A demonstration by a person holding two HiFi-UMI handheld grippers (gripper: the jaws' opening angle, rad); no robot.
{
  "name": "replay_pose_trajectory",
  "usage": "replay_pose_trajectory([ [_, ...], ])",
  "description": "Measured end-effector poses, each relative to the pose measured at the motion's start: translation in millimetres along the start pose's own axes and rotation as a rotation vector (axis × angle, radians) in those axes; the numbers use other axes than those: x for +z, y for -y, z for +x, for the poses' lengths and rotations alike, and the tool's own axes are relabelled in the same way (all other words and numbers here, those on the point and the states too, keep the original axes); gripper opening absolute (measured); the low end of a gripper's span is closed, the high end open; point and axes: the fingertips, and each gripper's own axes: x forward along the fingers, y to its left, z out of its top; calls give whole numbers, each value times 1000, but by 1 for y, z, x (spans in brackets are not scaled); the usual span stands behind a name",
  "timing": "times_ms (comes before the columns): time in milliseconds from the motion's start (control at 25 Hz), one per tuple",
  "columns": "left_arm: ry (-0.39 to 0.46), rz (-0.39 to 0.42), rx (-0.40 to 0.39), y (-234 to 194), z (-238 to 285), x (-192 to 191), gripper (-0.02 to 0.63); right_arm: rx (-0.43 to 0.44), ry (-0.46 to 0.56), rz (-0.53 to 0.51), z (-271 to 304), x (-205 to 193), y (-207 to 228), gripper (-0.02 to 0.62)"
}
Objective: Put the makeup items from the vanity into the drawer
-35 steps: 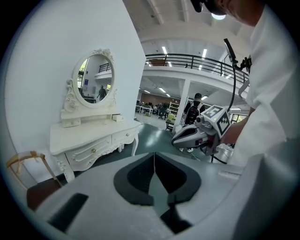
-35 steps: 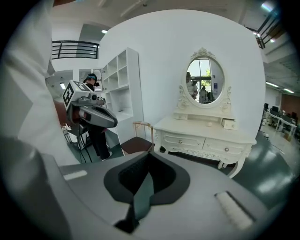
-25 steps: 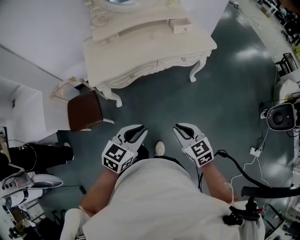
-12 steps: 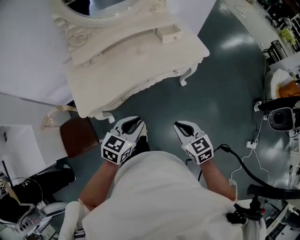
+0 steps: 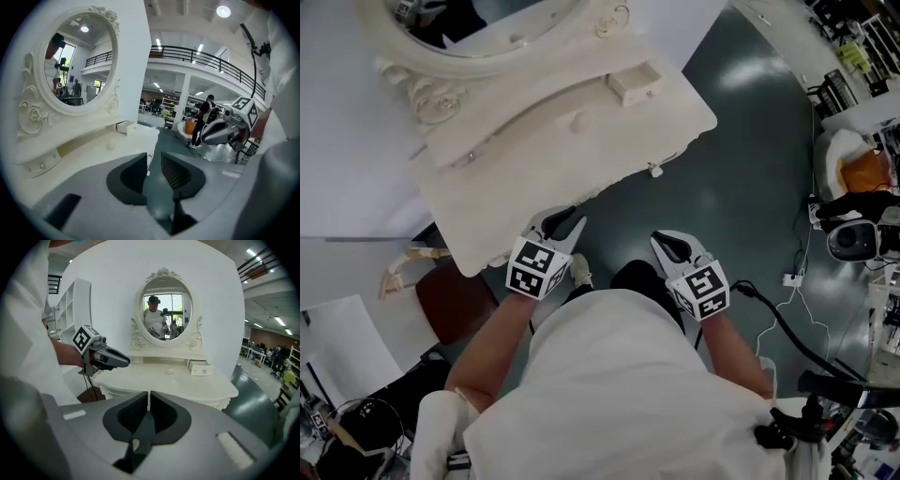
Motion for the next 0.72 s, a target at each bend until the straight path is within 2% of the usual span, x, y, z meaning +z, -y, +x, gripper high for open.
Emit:
replay_pose_trajectory([
  [280, -24, -16, 72, -66, 56, 16, 115, -7, 8, 8, 31, 17, 39, 18],
  [440, -46, -58, 125, -97, 91, 26, 129, 13, 12, 2, 45, 26, 71, 18],
  [720, -139, -82, 237, -151, 163, 37, 132, 100, 3, -18, 80, 44, 140, 18],
])
